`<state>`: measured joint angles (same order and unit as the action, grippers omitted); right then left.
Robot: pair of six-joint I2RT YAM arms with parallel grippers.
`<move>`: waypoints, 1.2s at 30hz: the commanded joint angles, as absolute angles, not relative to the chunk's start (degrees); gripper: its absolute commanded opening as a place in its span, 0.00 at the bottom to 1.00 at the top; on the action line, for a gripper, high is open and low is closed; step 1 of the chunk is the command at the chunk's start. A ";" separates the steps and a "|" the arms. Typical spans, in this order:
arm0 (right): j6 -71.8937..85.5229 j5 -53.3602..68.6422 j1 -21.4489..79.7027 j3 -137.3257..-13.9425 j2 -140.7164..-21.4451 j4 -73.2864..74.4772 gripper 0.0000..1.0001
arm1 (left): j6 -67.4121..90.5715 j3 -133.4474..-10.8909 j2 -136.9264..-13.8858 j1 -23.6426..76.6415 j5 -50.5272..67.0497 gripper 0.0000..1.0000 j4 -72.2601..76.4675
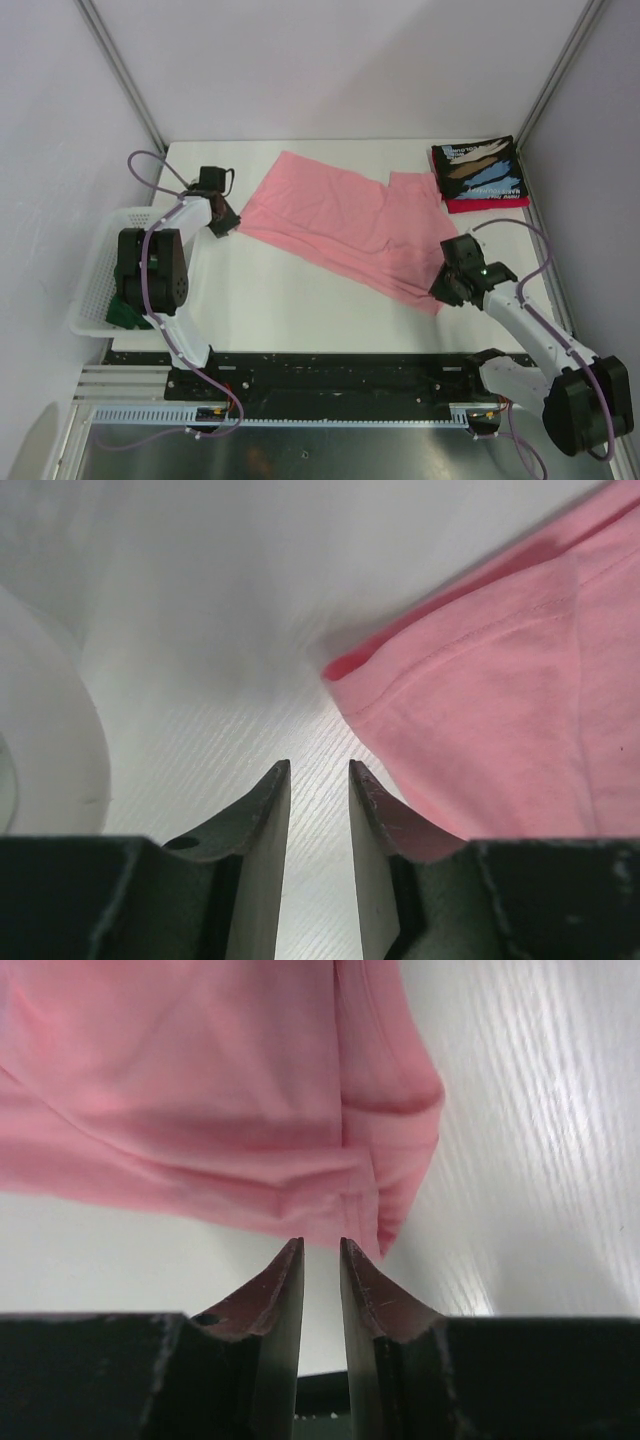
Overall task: Fold and stack the t-shirts
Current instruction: Fold the flattened tshirt in 1/3 of the way
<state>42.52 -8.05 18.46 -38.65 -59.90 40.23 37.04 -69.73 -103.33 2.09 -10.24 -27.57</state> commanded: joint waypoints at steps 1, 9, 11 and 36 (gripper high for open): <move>47.61 -3.78 20.36 -34.76 -56.45 41.83 0.24 | 38.01 -69.64 -102.21 1.38 -9.88 0.34 -26.15; 48.60 -5.25 22.21 -32.00 -55.82 42.44 0.31 | 37.97 -69.51 -102.41 1.00 -10.31 0.34 -26.14; 48.54 -5.69 22.23 -31.64 -56.21 42.01 0.35 | 38.03 -69.56 -102.73 0.91 -10.25 0.34 -26.09; 44.34 -8.05 18.02 -30.51 -68.72 33.47 0.45 | 36.80 -70.49 -104.48 0.18 -9.82 0.42 -25.59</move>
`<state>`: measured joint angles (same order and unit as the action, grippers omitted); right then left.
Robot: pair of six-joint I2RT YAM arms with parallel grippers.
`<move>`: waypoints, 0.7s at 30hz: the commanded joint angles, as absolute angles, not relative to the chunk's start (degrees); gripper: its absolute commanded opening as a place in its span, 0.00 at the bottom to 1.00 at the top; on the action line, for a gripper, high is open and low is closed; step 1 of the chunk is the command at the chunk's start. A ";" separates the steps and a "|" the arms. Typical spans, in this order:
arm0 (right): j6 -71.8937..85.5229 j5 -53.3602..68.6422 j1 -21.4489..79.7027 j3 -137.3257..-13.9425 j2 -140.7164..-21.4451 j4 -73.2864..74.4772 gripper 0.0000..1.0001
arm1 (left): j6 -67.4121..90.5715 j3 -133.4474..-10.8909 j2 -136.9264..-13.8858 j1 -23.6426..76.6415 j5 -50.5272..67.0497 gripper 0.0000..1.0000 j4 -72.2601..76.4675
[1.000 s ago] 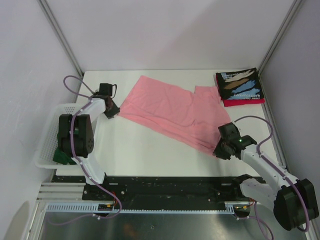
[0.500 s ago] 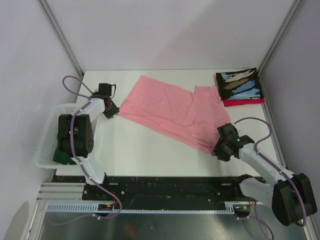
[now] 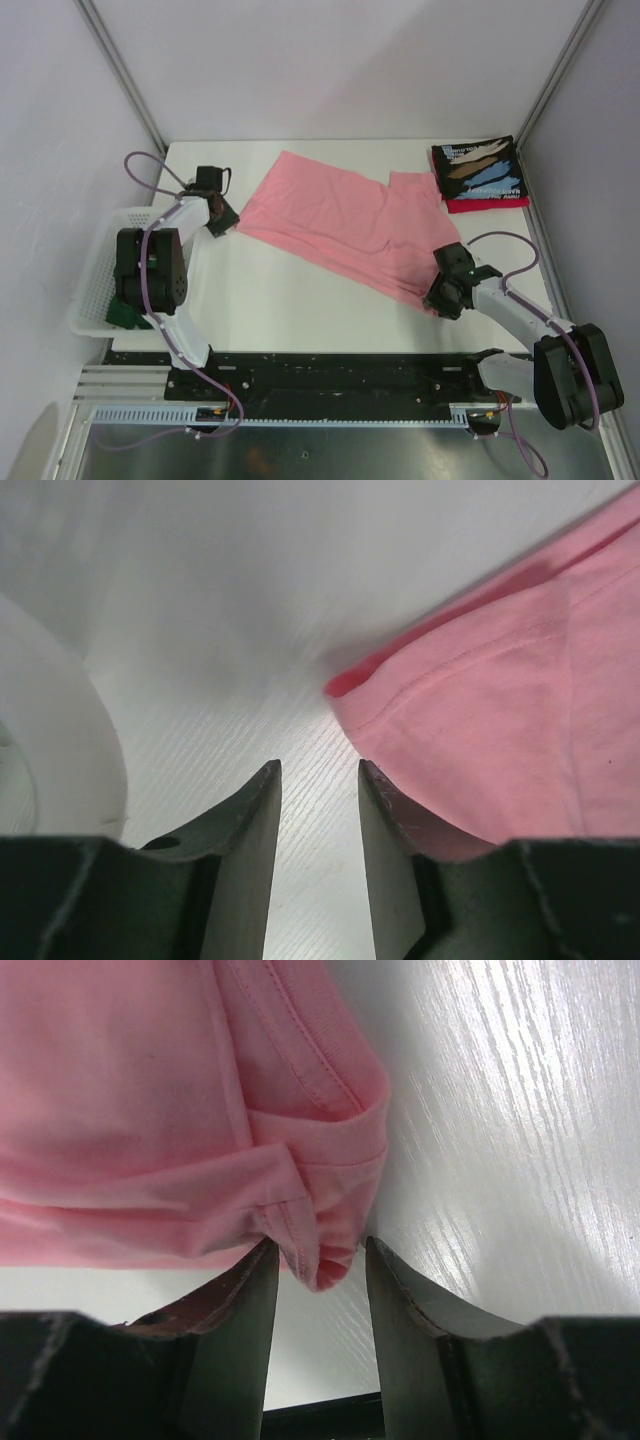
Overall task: Fold and stack the t-shirts
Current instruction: Fold the flattened tshirt in 1/3 of the way
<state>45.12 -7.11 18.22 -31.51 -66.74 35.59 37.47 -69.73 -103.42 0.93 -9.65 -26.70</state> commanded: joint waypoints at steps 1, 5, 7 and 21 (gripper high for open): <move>44.32 -7.98 18.02 -30.33 -68.86 33.34 0.45 | 36.68 -70.80 -104.98 0.18 -9.70 0.43 -25.50; 44.04 -7.83 17.95 -30.10 -68.72 33.57 0.43 | 36.86 -72.07 -106.94 0.18 -8.99 0.43 -25.38; 43.97 -7.78 17.87 -30.14 -68.38 33.81 0.40 | 37.19 -72.53 -107.75 0.18 -8.47 0.43 -25.20; 43.06 -0.14 16.13 -30.89 -67.10 35.01 0.04 | 38.64 -75.41 -110.01 0.52 -12.62 0.12 -24.96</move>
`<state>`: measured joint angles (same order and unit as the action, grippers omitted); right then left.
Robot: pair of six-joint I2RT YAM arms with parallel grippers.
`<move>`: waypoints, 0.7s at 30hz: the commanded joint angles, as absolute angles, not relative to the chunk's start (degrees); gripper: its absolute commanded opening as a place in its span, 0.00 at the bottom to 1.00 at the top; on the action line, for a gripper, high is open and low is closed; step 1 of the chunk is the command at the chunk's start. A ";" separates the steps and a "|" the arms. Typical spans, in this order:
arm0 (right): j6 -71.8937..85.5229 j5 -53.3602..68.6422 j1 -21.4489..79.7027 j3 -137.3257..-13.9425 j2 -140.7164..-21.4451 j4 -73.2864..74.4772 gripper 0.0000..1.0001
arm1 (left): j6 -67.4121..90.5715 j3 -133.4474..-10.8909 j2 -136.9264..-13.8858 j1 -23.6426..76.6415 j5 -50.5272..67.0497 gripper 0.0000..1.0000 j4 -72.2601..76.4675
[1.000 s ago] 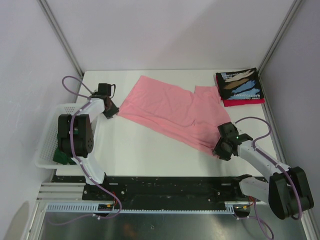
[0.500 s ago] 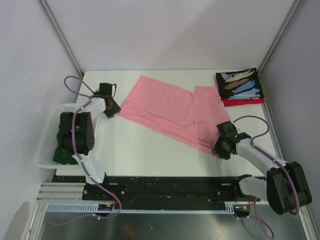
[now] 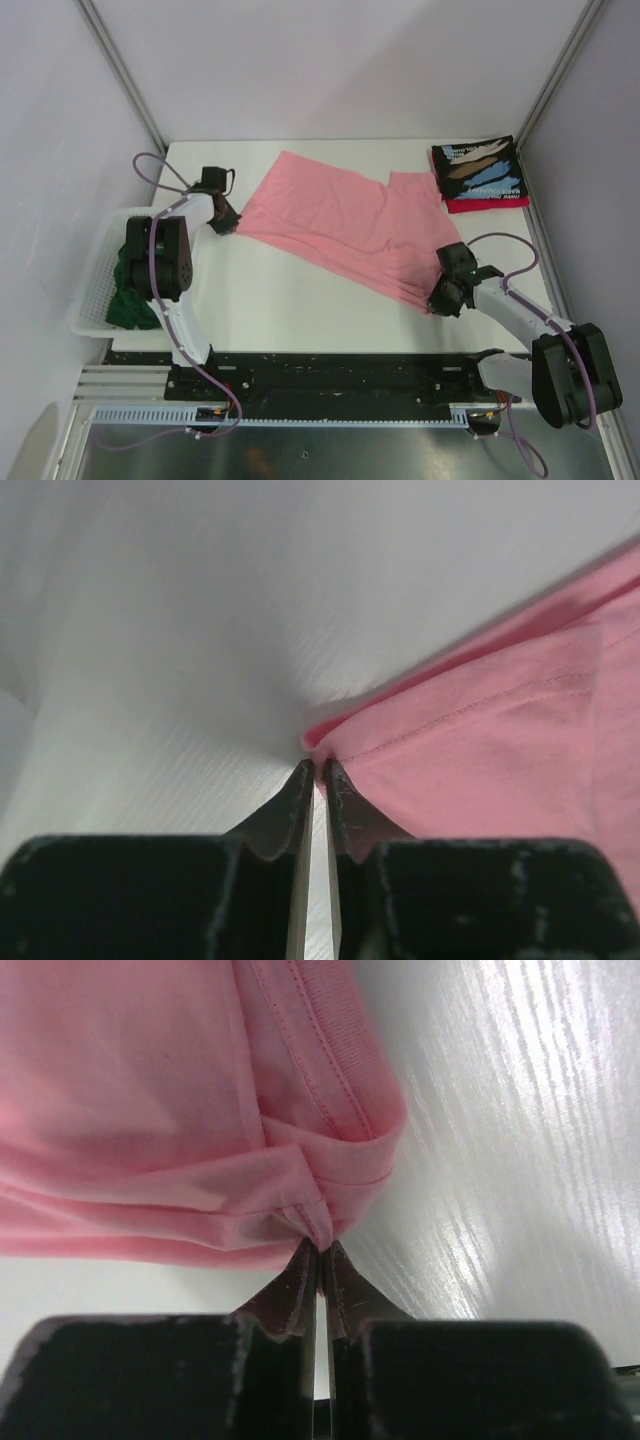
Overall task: Fold and stack the t-shirts
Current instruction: Fold the flattened tshirt in 1/3 of the way
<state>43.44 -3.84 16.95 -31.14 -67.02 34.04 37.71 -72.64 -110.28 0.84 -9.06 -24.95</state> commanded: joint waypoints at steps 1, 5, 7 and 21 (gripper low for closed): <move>43.15 0.77 15.75 -31.18 -66.90 35.83 0.03 | 38.79 -75.37 -109.63 0.65 -13.17 0.07 -24.96; 44.09 3.79 14.29 -32.06 -65.06 39.55 0.00 | 39.53 -73.35 -105.96 1.02 -16.61 0.00 -25.05; 45.19 4.66 13.99 -32.47 -63.18 42.54 0.00 | 39.83 -71.60 -103.53 1.05 -18.68 0.00 -25.38; 53.83 10.07 14.69 -33.46 -38.09 66.16 0.00 | 45.91 -54.04 -84.72 1.05 -26.90 0.00 -31.23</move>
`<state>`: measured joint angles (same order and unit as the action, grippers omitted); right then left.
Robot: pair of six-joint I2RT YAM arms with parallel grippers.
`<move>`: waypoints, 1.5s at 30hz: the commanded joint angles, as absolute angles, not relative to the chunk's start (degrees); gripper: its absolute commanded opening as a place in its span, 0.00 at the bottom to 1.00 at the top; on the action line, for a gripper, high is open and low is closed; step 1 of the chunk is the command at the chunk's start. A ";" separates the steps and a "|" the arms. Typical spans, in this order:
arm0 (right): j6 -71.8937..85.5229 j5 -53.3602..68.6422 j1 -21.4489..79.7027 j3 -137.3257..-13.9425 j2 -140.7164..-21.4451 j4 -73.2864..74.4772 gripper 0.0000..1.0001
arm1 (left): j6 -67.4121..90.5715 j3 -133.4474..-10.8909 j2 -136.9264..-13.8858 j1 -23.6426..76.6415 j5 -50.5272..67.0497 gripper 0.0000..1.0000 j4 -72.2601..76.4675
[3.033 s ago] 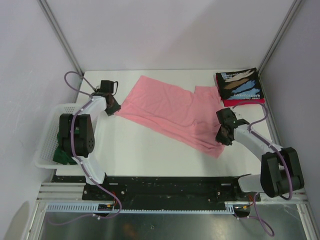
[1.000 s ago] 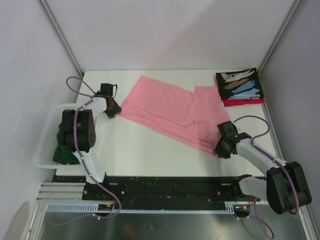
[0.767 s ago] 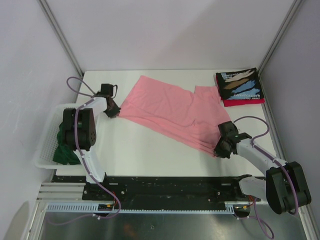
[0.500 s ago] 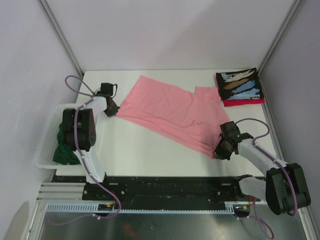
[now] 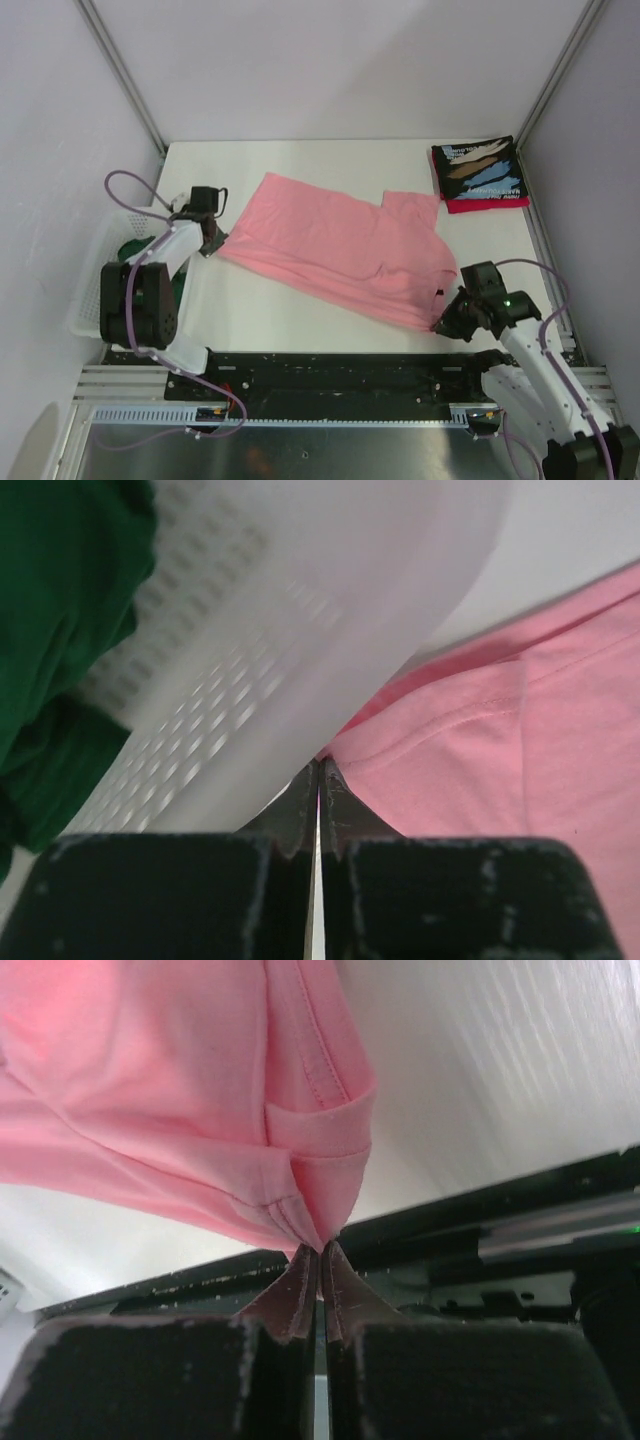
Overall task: Fold and stack the t-shirts
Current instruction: Fold the flattened tshirt in 1/3 of the way, then grap the side of the flattened tshirt furthest away from the robot with both arms
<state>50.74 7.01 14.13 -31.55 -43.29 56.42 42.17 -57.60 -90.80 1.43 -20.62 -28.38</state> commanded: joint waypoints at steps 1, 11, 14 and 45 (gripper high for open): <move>54.25 10.39 14.95 -33.47 -36.36 67.45 0.00 | 46.60 -52.99 -83.45 1.05 -27.20 0.00 -31.79; 53.77 13.70 16.91 -33.53 -28.73 74.60 0.17 | 50.09 -46.78 -76.37 0.97 -28.59 0.19 -35.58; 52.06 14.80 17.00 -35.59 -28.25 73.91 0.32 | 47.62 -48.00 -75.79 0.97 -26.01 0.38 -35.57; 34.83 -3.22 5.83 -69.02 -95.65 17.56 0.76 | 36.38 -120.81 -136.22 7.74 -9.41 0.42 -31.23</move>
<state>36.21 -0.86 6.39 -65.52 -92.90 24.43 35.97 -113.43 -132.88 8.08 -10.00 -31.46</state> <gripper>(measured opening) 0.771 0.435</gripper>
